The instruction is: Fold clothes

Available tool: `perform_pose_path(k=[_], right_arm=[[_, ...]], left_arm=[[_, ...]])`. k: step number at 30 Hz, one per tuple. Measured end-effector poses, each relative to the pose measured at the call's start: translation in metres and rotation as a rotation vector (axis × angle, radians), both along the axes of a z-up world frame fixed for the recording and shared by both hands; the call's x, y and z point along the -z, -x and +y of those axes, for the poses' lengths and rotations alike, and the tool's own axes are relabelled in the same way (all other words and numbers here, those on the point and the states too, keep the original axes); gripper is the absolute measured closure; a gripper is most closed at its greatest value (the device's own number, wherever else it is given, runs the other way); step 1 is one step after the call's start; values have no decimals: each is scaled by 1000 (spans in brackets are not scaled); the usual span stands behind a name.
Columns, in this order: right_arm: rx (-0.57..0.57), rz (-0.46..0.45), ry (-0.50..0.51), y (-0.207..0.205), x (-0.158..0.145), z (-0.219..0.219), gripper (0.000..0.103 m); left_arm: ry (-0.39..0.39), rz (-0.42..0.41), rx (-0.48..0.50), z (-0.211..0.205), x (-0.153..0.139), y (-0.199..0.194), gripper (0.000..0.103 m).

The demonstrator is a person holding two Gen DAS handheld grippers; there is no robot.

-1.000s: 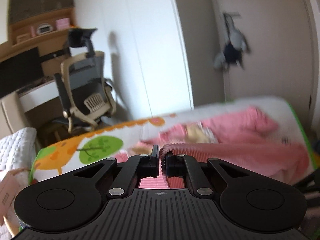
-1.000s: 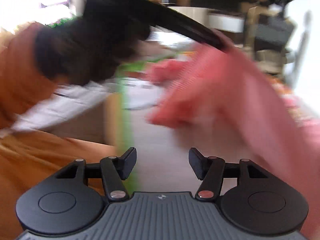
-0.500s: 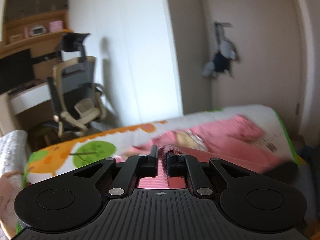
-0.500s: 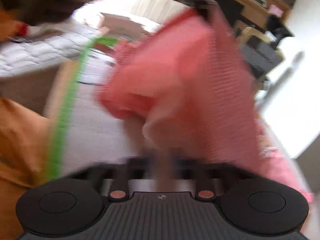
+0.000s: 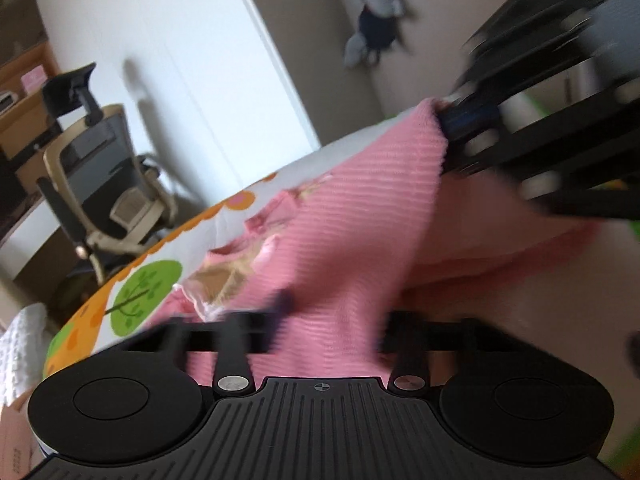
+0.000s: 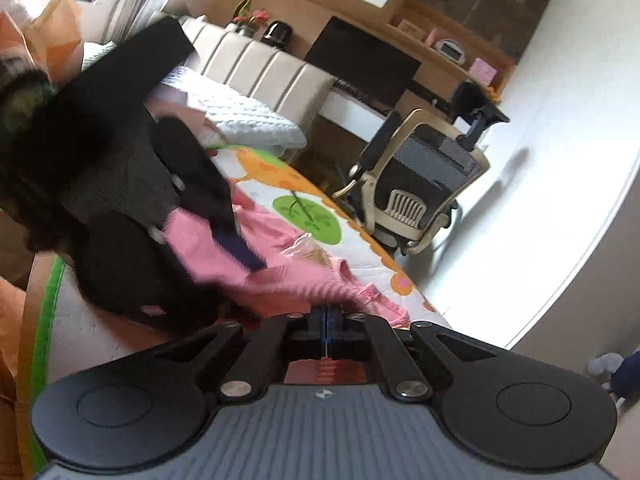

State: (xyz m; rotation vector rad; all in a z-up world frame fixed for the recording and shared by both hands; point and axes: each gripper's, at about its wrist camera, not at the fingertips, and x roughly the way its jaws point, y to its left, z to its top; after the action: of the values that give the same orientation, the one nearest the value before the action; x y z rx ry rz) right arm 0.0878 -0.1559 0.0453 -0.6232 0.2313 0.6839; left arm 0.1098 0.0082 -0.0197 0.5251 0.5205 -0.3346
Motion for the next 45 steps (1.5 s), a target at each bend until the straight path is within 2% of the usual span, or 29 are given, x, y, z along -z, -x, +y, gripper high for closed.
perform_pose_path(k=[1,3,6,7,8,13,16,24,26,28,31,33,35,37,39,42,44,45], right_arm=[[-26,18,-22,6,-5,-9,103],[-101,112,-58,17,-10,-21,102],[-150,431,-138,12,5,-21,100],[-128,530,-156,0,18,-17,99],[-89,579,-168,-11,29,-14,98],[119,702,-294,-75,62,-18,94],[166,738,-384,-100,68,-24,94],[131,636,-374,-108,69,-6,92],[92,625,-383,-98,59,-11,101],[42,619,-389,-84,47,-16,102],[-133,643,-302,-46,29,-14,102],[-184,624,-216,-24,30,-11,101],[-137,562,-130,-10,36,-9,94],[-35,472,-70,-10,47,-6,87],[56,422,-49,-20,57,-6,87],[107,437,-68,-41,67,-13,86],[119,448,-92,-54,68,-12,74],[129,459,-108,-63,68,-13,73]], left_arm=[[14,-2,-23,1,-2,-7,92],[102,8,-65,11,-17,-19,93],[226,24,-81,25,-39,-29,94],[245,22,-84,27,-44,-31,94],[257,18,-86,29,-48,-32,93],[276,-9,-80,32,-62,-27,93],[298,-9,-73,36,-66,-28,93],[323,25,-88,41,-64,-30,93],[320,25,-94,41,-63,-29,93],[321,21,-98,42,-64,-28,93],[323,10,-101,42,-68,-27,93],[325,6,-99,41,-70,-27,93],[328,5,-97,40,-70,-27,93],[331,9,-93,39,-69,-27,93],[331,13,-91,39,-68,-27,93],[335,19,-96,40,-66,-27,93],[340,26,-100,41,-65,-28,93],[343,30,-102,41,-64,-29,93]])
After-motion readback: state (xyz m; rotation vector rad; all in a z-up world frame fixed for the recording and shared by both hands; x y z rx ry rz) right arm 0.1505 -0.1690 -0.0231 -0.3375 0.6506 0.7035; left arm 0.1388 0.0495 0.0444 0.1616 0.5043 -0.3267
